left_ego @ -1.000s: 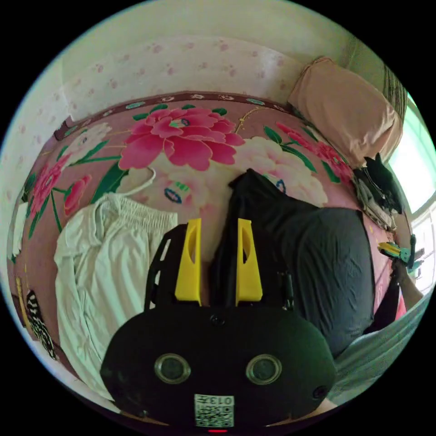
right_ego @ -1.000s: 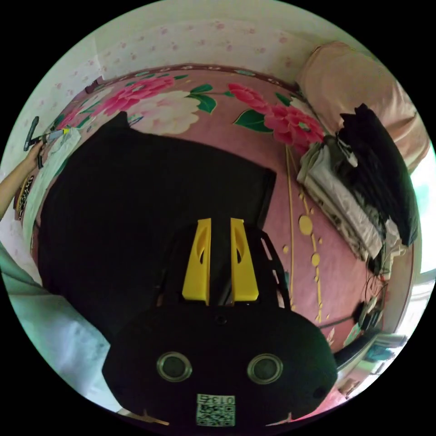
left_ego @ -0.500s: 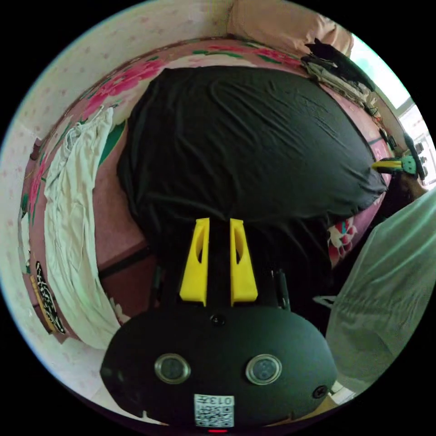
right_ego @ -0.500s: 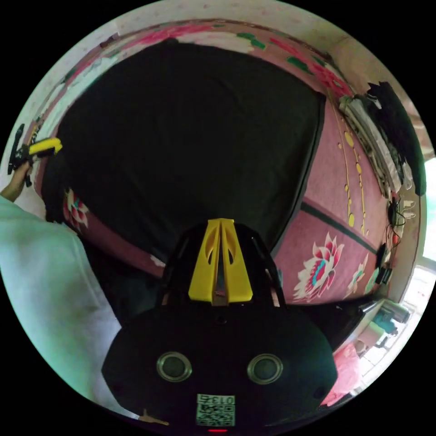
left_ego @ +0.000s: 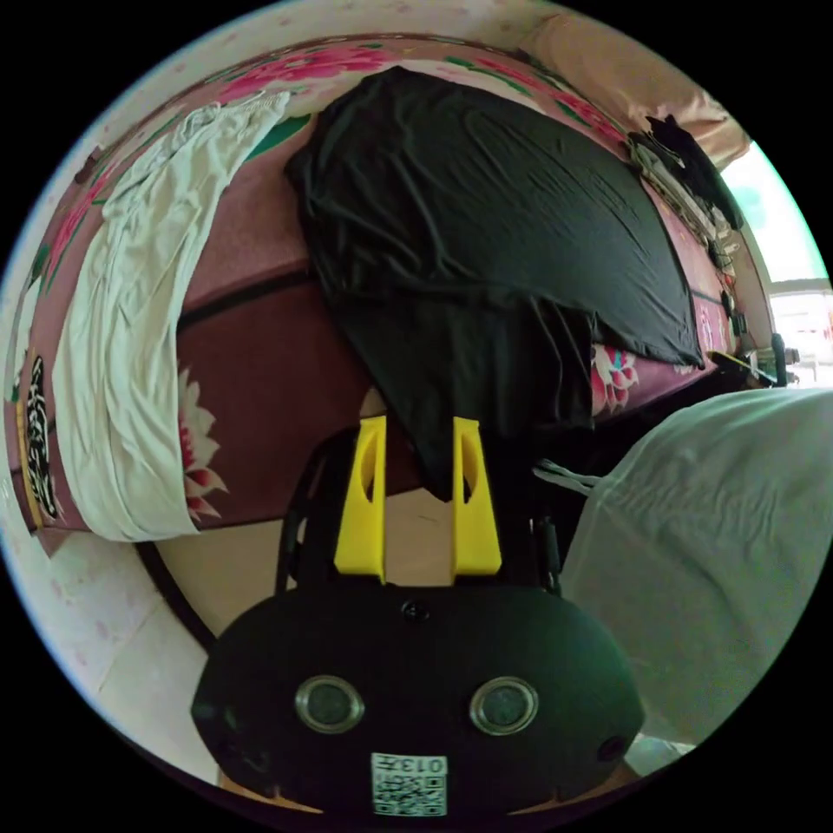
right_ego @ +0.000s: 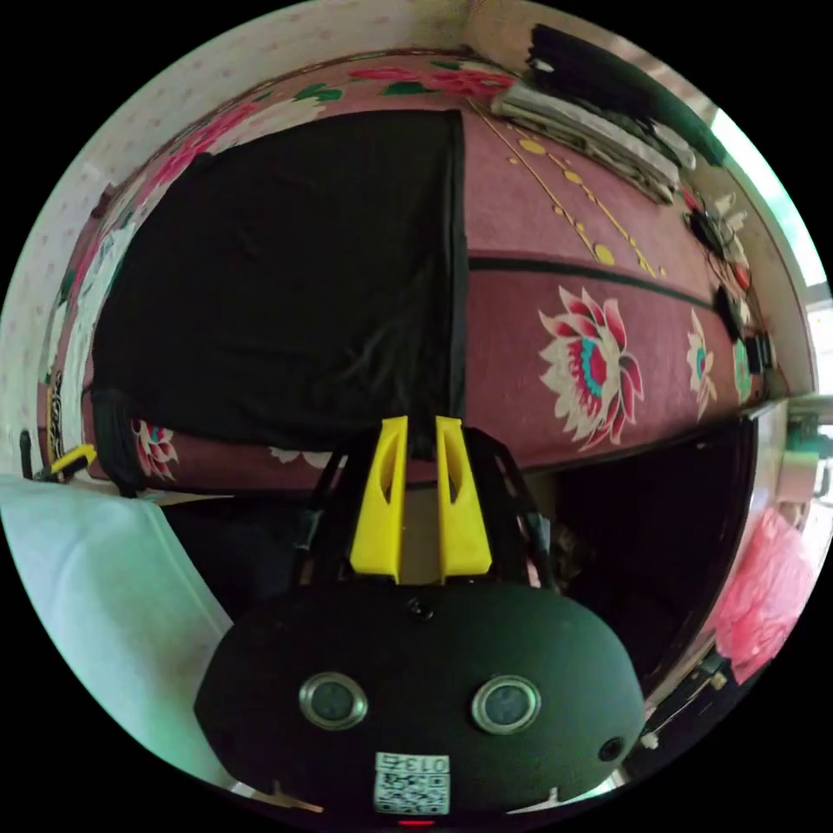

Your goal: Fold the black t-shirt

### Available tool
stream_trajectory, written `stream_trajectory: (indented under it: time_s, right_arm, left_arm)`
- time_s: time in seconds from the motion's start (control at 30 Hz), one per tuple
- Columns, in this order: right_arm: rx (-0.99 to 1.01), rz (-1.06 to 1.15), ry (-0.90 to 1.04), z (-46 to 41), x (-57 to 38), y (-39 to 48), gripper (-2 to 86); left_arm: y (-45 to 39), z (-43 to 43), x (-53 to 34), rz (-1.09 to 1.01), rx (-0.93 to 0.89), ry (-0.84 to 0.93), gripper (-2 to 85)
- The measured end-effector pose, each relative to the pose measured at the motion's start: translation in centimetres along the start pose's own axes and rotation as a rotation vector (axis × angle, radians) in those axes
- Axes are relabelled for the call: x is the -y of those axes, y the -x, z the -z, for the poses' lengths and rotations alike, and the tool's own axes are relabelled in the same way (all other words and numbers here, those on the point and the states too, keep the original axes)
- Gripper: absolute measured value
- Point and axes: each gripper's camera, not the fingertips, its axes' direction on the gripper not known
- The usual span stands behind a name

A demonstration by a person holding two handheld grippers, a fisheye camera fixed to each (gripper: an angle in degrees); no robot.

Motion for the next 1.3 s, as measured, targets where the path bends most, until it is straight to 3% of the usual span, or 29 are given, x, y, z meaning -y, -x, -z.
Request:
stream_trajectory:
  time_s: [0.3, 0.47, 0.53, 0.63, 0.77, 1.03, 1.1, 1.17, 1.3]
  right_arm:
    - [0.153, -0.215, 0.037, -1.8, -5.8, -5.9, 9.4]
    - [0.126, -0.223, 0.088, -2.7, -6.8, -6.7, 7.6]
    - [0.100, -0.203, 0.094, -2.6, -7.2, -6.7, 3.1]
    - [0.058, -0.162, 0.110, -2.6, -7.5, -6.3, 1.7]
    - [0.037, -0.150, 0.095, -2.4, -8.5, -6.7, 0.9]
    - [0.027, -0.123, 0.028, -1.1, -10.4, -8.9, 0.6]
    - [0.030, -0.117, 0.022, -1.1, -10.5, -9.3, 0.6]
    - [0.051, -0.103, 0.055, -1.7, -10.2, -9.7, 0.7]
    - [0.092, -0.102, 0.027, -1.1, -9.7, -10.6, 0.7]
  left_arm:
    - [-0.9, -0.8, 0.5, -0.003, 0.028, 0.015, 17.1]
    - [-1.3, -0.5, 1.6, 0.052, 0.160, 0.040, 14.4]
    - [-1.6, -0.3, 2.1, 0.062, 0.188, 0.062, 13.2]
    - [-1.8, 0.3, 2.7, 0.083, 0.195, 0.080, 7.8]
    - [-1.0, 1.4, 2.8, 0.051, 0.147, 0.103, 1.5]
    - [6.4, 7.4, 0.6, 0.030, 0.044, 0.044, 0.3]
    - [8.1, 8.2, 1.1, 0.003, -0.031, 0.038, 0.3]
    - [10.3, 8.3, 2.3, -0.014, -0.221, 0.097, 0.2]
    - [12.6, 11.1, 4.2, -0.035, -0.308, 0.092, 0.2]
